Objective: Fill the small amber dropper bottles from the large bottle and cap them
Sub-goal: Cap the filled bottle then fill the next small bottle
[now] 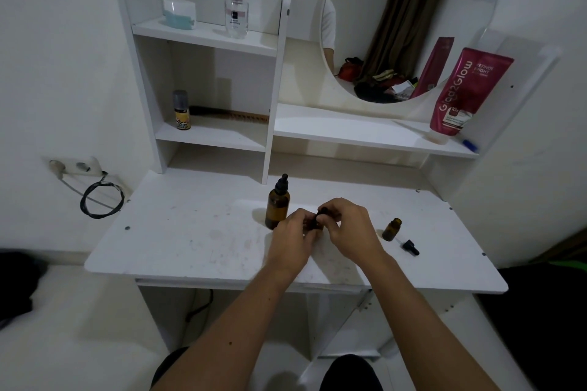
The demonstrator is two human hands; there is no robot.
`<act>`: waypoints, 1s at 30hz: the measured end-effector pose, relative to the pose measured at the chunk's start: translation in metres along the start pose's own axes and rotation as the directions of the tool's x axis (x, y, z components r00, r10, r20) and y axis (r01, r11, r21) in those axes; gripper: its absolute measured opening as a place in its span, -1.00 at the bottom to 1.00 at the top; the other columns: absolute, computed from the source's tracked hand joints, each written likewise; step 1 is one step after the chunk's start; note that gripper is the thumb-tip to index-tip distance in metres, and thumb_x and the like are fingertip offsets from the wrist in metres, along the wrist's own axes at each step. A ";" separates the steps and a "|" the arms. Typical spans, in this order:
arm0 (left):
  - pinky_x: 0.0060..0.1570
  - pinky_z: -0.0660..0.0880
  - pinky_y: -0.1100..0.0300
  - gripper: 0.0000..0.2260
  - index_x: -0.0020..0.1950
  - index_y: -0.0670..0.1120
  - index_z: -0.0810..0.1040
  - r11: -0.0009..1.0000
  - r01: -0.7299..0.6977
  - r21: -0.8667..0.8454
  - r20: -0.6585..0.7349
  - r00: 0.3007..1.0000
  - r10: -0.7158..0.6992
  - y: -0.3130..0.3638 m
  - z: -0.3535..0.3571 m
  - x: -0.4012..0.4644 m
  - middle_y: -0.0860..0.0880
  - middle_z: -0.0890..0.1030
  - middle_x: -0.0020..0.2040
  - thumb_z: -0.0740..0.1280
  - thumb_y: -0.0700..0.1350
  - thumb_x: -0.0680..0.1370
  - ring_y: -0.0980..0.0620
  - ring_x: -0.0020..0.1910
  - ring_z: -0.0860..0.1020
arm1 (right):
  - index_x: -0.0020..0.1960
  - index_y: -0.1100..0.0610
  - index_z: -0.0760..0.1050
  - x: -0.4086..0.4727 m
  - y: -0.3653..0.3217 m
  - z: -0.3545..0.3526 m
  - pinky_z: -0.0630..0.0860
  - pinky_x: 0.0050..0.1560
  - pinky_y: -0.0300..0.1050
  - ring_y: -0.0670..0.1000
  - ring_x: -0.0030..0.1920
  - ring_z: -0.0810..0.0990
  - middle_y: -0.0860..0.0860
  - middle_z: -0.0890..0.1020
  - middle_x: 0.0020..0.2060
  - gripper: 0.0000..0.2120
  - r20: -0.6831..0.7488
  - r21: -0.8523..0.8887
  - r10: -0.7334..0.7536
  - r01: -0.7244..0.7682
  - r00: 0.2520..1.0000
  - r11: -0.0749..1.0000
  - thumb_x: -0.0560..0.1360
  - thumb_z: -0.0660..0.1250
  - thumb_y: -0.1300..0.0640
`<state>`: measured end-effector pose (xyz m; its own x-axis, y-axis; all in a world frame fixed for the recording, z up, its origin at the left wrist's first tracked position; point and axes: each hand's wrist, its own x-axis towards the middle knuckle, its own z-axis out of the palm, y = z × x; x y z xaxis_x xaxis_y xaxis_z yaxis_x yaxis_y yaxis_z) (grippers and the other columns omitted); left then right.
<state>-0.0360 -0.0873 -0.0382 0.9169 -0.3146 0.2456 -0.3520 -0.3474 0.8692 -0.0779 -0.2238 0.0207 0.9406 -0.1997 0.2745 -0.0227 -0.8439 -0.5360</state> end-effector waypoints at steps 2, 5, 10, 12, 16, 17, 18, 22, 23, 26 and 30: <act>-0.01 0.53 0.42 -0.83 0.14 -0.05 0.61 1.000 -0.015 -0.003 0.002 1.000 0.015 0.000 -0.001 0.000 0.08 0.68 0.02 0.46 -0.17 0.56 0.18 0.00 0.63 | 0.09 0.11 0.67 -0.002 -0.001 0.002 0.65 0.13 -0.05 -0.02 -0.03 0.68 -0.02 0.72 -0.03 -0.89 -0.008 0.015 0.013 -0.013 1.000 1.000 0.57 0.47 0.16; 0.10 0.58 0.33 -0.80 0.18 -0.06 0.62 0.999 -0.028 -0.023 0.017 0.999 0.028 0.000 -0.004 0.000 0.08 0.68 0.04 0.45 -0.19 0.57 0.21 0.02 0.63 | 0.15 0.11 0.66 -0.003 -0.003 0.001 0.65 0.16 -0.02 -0.02 0.00 0.67 0.00 0.70 0.03 -0.83 -0.005 0.031 0.035 -0.034 0.999 0.999 0.58 0.47 0.13; 0.29 0.53 0.21 -0.62 0.40 -0.06 0.54 0.999 0.019 -0.047 0.011 1.000 -0.018 0.002 -0.012 -0.013 0.03 0.65 0.25 0.44 -0.16 0.58 0.13 0.21 0.60 | 0.29 0.06 0.62 -0.006 -0.012 -0.008 0.60 0.23 -0.02 -0.05 0.10 0.62 -0.04 0.65 0.21 -0.67 -0.078 0.048 0.021 -0.017 0.997 0.999 0.56 0.49 0.00; 0.28 0.54 0.23 -0.65 0.36 -0.05 0.57 0.998 0.023 -0.058 -0.007 1.000 -0.023 0.001 -0.021 -0.019 0.04 0.66 0.22 0.45 -0.15 0.58 0.13 0.18 0.62 | 0.29 0.04 0.62 -0.004 -0.021 -0.011 0.56 0.27 0.02 -0.06 0.14 0.58 -0.06 0.65 0.21 -0.68 -0.124 0.057 0.001 0.006 0.992 0.998 0.57 0.47 -0.01; 0.07 0.60 0.33 -0.74 0.17 -0.03 0.66 0.993 0.028 -0.117 -0.110 0.993 -0.040 -0.007 -0.046 -0.029 0.12 0.70 -0.01 0.53 -0.08 0.51 0.23 -0.05 0.64 | 0.29 0.05 0.62 0.008 -0.047 -0.013 0.52 0.29 -0.04 -0.12 0.15 0.54 -0.08 0.66 0.19 -0.70 -0.127 0.101 -0.039 0.052 0.991 0.993 0.59 0.45 0.00; 0.01 0.59 0.36 -0.77 0.12 -0.02 0.66 0.990 0.038 -0.138 -0.161 0.985 -0.060 -0.008 -0.052 -0.030 0.13 0.69 -0.05 0.56 -0.07 0.49 0.23 -0.08 0.64 | 0.29 0.05 0.63 0.011 -0.054 -0.012 0.52 0.26 -0.10 -0.12 0.14 0.55 -0.09 0.67 0.17 -0.70 -0.115 0.128 -0.050 0.065 0.992 0.990 0.59 0.45 0.00; -0.04 0.58 0.38 -0.77 0.07 -0.01 0.64 0.985 0.050 -0.163 -0.208 0.974 -0.084 -0.008 -0.056 -0.028 0.14 0.68 -0.07 0.57 -0.06 0.46 0.22 -0.10 0.63 | 0.29 0.06 0.63 0.015 -0.061 -0.010 0.51 0.22 -0.19 -0.13 0.12 0.55 -0.11 0.67 0.15 -0.69 -0.098 0.157 -0.054 0.069 0.994 0.985 0.59 0.46 0.00; 0.00 0.54 0.37 -0.56 0.16 0.01 0.52 0.974 0.131 -0.185 -0.238 0.956 -0.174 -0.010 -0.065 -0.013 0.10 0.62 0.09 0.63 -0.03 0.39 0.14 0.01 0.60 | 0.29 0.10 0.64 0.031 -0.080 -0.001 0.44 0.04 -0.52 -0.16 0.06 0.62 -0.08 0.69 0.11 -0.70 -0.033 0.301 -0.013 0.023 0.999 0.954 0.59 0.46 0.04; 0.10 0.55 0.29 -0.49 0.25 -0.01 0.50 0.974 0.144 -0.177 -0.221 0.958 -0.182 -0.013 -0.064 -0.009 0.08 0.59 0.17 0.63 -0.02 0.39 0.11 0.08 0.59 | 0.27 0.10 0.65 0.034 -0.082 0.002 0.45 0.02 -0.54 -0.19 0.03 0.63 -0.07 0.71 0.10 -0.72 -0.023 0.335 0.001 0.007 1.000 0.942 0.59 0.47 0.05; 0.29 0.53 0.09 -0.43 0.39 -0.01 0.47 0.972 0.179 -0.151 -0.169 0.964 -0.204 -0.016 -0.063 0.000 0.06 0.58 0.29 0.59 -0.01 0.44 0.03 0.21 0.56 | 0.17 0.09 0.70 0.040 -0.085 0.009 0.48 -0.06 -0.58 -0.23 0.00 0.66 -0.09 0.73 0.01 -0.81 -0.008 0.408 0.046 -0.039 0.999 0.912 0.59 0.46 0.09; 0.26 0.55 0.10 -0.56 0.31 -0.03 0.53 0.975 0.158 -0.156 -0.160 0.970 -0.183 -0.017 -0.062 0.003 0.06 0.64 0.18 0.56 -0.06 0.48 0.03 0.14 0.60 | 0.06 0.13 0.73 0.043 -0.084 0.017 0.49 -0.12 -0.55 -0.24 -0.08 0.66 -0.06 0.74 -0.09 -0.90 -0.039 0.480 0.103 -0.072 0.994 0.874 0.57 0.48 0.15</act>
<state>-0.0157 -0.0276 -0.0254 0.9840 -0.0998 0.1479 -0.1687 -0.2506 0.9533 -0.0296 -0.1533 0.0642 0.9193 -0.3049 0.2488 0.0750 -0.4848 -0.8714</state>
